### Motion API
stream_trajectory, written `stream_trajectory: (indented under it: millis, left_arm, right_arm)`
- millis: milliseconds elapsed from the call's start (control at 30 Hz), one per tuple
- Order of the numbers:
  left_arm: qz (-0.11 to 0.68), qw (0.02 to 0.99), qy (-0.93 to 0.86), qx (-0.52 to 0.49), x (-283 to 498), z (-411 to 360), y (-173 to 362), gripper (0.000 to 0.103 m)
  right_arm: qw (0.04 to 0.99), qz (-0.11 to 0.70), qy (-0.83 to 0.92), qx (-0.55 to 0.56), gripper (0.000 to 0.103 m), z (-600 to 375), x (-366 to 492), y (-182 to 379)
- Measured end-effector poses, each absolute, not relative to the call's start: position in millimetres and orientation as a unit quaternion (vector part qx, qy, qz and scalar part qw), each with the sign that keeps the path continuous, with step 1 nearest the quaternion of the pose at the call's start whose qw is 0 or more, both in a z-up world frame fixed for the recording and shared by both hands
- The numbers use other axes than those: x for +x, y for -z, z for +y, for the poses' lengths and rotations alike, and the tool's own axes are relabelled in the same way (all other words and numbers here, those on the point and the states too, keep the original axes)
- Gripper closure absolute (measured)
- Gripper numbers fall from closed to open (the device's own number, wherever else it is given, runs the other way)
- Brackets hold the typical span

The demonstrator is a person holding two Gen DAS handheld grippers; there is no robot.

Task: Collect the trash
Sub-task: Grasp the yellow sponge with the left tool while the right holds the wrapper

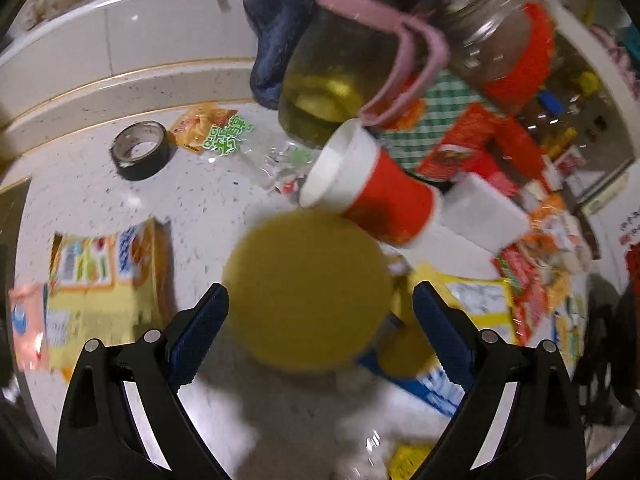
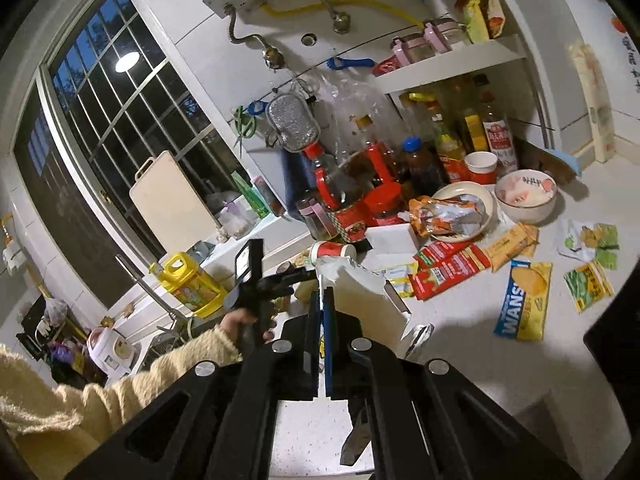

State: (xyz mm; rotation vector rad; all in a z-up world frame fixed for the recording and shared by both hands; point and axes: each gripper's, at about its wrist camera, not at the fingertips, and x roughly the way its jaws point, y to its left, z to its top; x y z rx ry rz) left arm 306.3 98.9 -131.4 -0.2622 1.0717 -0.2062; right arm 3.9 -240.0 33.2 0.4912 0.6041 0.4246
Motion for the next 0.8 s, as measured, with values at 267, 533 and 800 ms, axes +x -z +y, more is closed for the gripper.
stream_trajectory:
  millis: [267, 533, 800]
  left_arm:
    - [0.526, 0.83, 0.102, -0.154, 322, 105, 149, 0.074]
    - [0.474, 0.847, 0.162, -0.176, 280, 120, 110, 0.077]
    - [0.391, 0.859, 0.295, -0.15, 165, 112, 24, 0.077]
  right_arm:
    - [0.903, 0.3, -0.189, 0.242, 0.102, -239, 0, -26]
    - [0.903, 0.295, -0.206, 0.235, 0.102, -234, 5, -31]
    - [0.896, 0.307, -0.238, 0.217, 0.102, -231, -2, -33]
